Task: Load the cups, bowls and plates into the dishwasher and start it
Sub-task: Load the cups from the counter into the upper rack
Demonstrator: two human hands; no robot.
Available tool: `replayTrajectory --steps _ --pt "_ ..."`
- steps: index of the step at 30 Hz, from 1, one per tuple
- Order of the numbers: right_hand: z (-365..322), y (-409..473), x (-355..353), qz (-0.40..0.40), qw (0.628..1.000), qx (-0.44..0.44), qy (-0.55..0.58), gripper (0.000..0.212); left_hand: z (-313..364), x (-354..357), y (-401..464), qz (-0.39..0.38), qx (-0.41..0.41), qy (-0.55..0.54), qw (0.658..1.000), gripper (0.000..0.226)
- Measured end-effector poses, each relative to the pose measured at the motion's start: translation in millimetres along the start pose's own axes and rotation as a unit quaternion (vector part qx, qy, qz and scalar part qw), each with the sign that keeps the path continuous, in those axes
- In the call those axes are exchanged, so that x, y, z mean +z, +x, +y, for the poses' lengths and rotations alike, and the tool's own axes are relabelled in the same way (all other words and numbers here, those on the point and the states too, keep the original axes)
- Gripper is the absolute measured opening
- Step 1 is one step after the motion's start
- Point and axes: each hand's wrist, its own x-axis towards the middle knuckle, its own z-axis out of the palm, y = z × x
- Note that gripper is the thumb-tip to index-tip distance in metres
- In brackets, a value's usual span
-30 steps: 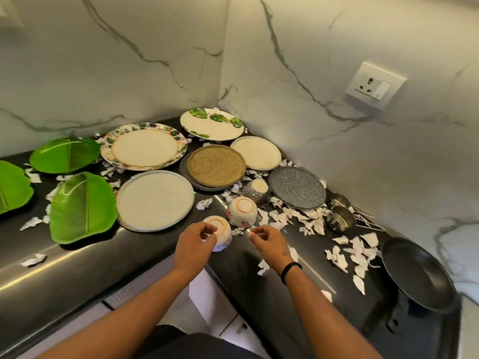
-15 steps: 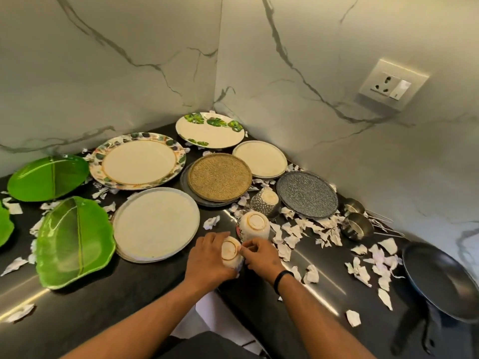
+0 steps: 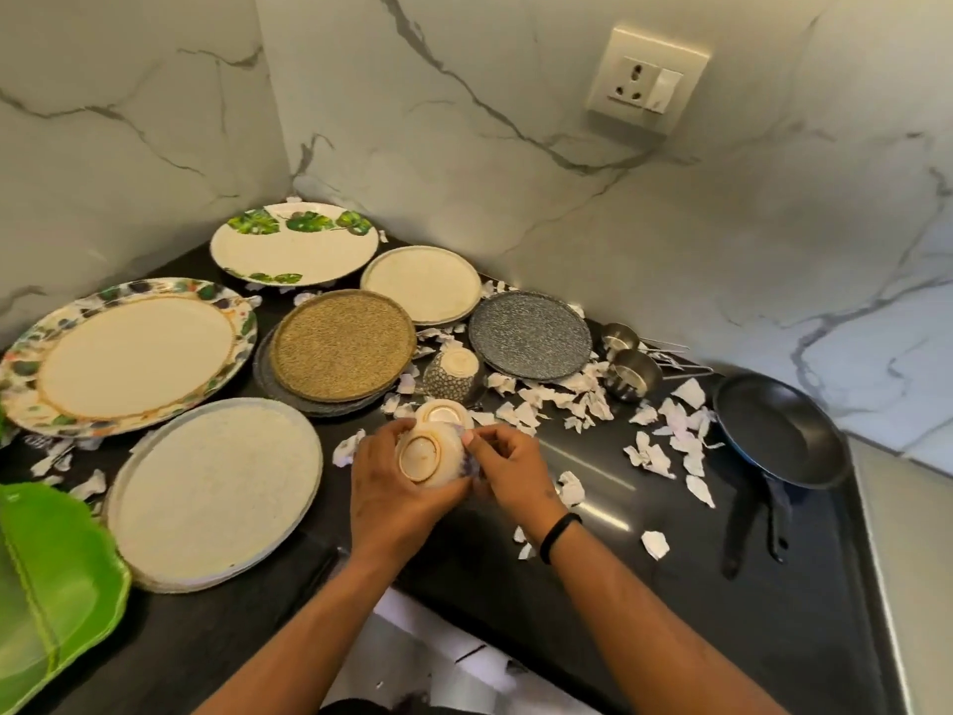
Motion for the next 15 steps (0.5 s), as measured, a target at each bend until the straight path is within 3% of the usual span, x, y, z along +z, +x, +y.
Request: replayTrajectory --steps 8,15 --pt "-2 -56 -90 0.101 0.992 -0.037 0.059 0.017 77 73 -24 -0.147 0.074 -0.069 0.984 0.096" --pt "46 -155 -206 0.277 0.957 -0.045 0.078 0.018 151 167 -123 -0.283 0.152 -0.123 0.939 0.083"
